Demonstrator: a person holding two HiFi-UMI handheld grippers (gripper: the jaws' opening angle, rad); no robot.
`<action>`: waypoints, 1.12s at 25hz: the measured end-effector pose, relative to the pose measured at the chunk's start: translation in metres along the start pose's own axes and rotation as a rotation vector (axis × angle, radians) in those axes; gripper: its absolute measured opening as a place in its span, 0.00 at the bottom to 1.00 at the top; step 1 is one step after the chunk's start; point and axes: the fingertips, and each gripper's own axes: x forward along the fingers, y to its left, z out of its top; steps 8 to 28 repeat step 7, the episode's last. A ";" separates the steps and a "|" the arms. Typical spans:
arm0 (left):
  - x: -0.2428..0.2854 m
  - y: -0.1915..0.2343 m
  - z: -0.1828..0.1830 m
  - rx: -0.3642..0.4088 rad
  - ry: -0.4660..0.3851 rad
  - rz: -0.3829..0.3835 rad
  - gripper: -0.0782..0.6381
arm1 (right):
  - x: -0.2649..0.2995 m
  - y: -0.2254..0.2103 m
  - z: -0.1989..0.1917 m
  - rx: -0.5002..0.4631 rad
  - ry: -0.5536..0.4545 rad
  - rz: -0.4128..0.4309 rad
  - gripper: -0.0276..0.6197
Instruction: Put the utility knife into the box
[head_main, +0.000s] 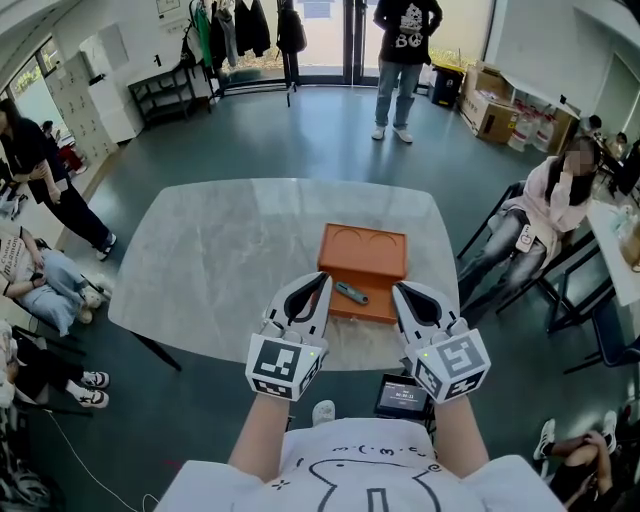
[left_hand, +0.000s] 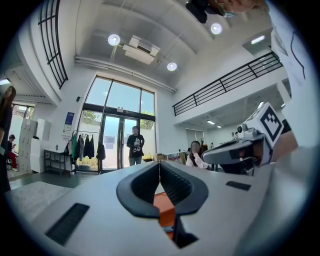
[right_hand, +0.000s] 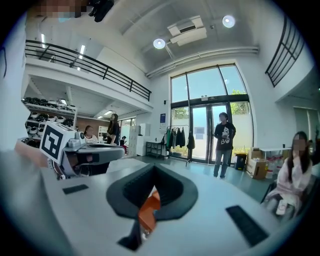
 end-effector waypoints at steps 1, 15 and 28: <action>0.000 0.000 0.000 0.002 0.000 0.001 0.13 | -0.001 0.000 0.000 -0.002 -0.001 0.001 0.05; -0.007 0.000 -0.002 0.010 -0.004 0.005 0.13 | -0.002 0.006 -0.003 -0.012 -0.010 0.007 0.05; -0.007 0.000 -0.002 0.010 -0.004 0.005 0.13 | -0.002 0.006 -0.003 -0.012 -0.010 0.007 0.05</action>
